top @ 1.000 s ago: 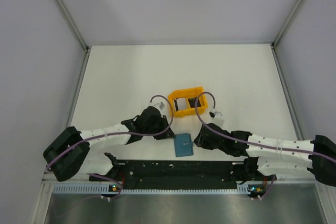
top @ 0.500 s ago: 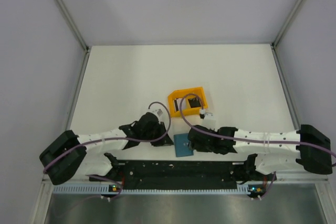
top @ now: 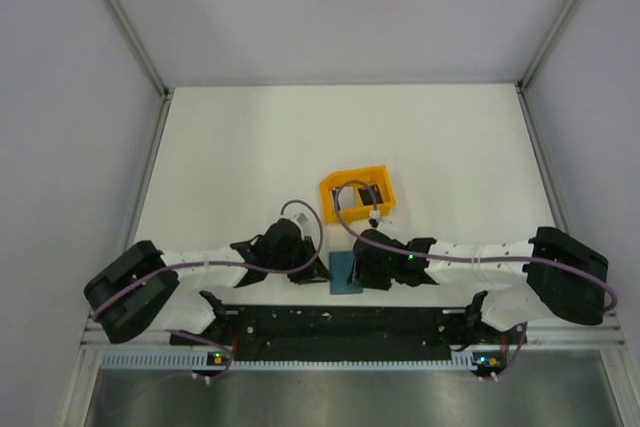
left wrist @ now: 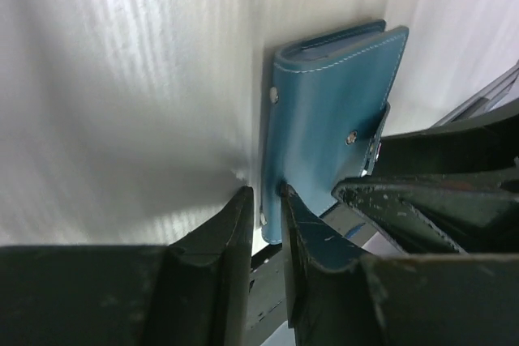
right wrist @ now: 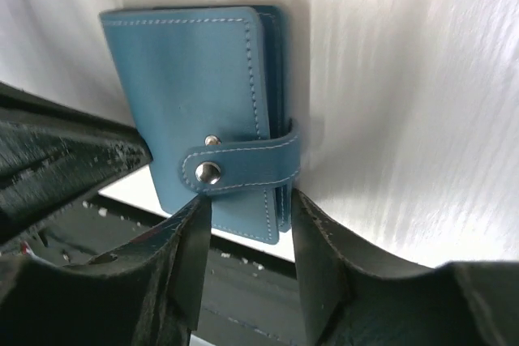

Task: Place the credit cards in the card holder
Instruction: Close the card holder at the center of the board.

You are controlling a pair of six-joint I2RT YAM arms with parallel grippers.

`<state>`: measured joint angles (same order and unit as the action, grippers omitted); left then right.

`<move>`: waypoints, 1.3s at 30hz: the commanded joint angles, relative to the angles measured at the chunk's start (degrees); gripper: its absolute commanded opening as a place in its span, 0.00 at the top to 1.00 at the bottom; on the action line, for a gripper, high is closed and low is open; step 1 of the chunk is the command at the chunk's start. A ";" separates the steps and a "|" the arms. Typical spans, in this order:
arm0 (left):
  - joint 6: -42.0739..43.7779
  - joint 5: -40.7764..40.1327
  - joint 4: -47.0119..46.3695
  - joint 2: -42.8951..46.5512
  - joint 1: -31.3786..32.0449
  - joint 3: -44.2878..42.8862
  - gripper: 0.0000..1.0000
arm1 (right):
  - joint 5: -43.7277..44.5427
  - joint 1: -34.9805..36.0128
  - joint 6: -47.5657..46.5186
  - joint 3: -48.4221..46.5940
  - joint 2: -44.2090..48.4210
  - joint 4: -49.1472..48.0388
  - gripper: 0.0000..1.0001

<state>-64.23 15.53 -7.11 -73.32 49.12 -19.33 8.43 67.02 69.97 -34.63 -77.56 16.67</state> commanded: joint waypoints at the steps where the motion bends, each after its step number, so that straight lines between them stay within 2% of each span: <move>1: -0.55 -0.58 -6.33 -6.03 0.01 -2.89 0.75 | -1.57 -5.66 -3.34 -0.70 -1.45 -6.73 0.57; 5: 0.24 -1.29 -7.04 -11.05 -1.04 -8.08 0.76 | -1.83 -10.15 -8.35 -1.66 -2.68 -8.58 0.57; 11: 0.15 -0.25 -7.56 -17.20 -4.29 -13.10 0.76 | -7.19 -14.81 -14.42 -6.14 -7.34 -9.81 0.56; 16: 0.77 0.47 -7.12 -14.58 -5.27 -11.35 0.76 | -3.07 -15.52 -18.28 -7.03 -0.86 -3.50 0.51; 20: 4.01 -1.64 -2.75 -9.75 -5.18 -12.04 0.75 | 1.67 -15.52 -22.33 -11.76 4.16 5.29 0.48; 24: 7.09 -3.05 1.31 -7.45 -5.09 -14.15 0.75 | 4.05 -15.43 -23.48 -16.24 2.51 10.39 0.49; 39: 5.25 0.03 -2.29 -13.95 -5.09 -16.00 0.76 | 11.44 -9.55 -20.67 -25.22 -8.83 18.31 0.57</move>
<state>-58.39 14.39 -6.44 -85.58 43.86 -34.41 16.51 55.57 47.94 -56.45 -84.99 32.64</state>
